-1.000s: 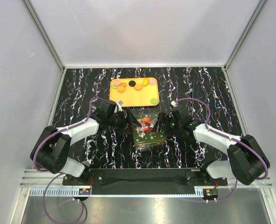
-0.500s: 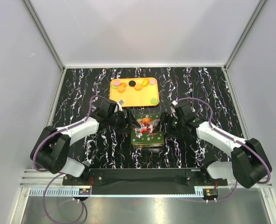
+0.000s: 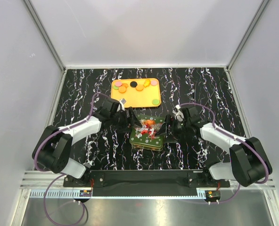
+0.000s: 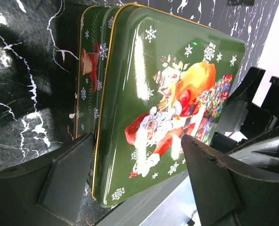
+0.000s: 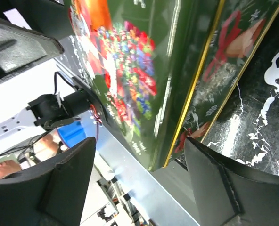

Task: Pack the cookies

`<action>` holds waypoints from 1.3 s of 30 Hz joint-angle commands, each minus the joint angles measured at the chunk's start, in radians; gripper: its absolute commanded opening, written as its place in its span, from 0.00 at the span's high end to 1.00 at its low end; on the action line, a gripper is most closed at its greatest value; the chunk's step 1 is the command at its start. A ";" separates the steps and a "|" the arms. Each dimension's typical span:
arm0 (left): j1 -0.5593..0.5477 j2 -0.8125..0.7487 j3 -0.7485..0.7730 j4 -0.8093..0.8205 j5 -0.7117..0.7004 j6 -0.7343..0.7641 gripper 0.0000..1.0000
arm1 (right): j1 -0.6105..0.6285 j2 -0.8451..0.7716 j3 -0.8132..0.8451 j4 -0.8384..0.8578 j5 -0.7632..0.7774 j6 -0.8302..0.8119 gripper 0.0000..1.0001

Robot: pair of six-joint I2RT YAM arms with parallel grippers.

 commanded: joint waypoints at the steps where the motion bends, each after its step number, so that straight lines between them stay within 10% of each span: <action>1: -0.020 0.018 0.029 -0.019 -0.010 0.027 0.19 | -0.015 -0.002 0.010 0.069 -0.076 -0.016 0.17; 16: -0.020 0.018 0.026 -0.019 -0.012 0.033 0.19 | -0.015 -0.053 -0.008 -0.057 0.121 -0.109 0.09; 39: -0.047 0.023 0.026 0.020 -0.027 -0.006 0.19 | 0.016 -0.037 -0.113 0.247 0.051 0.108 0.17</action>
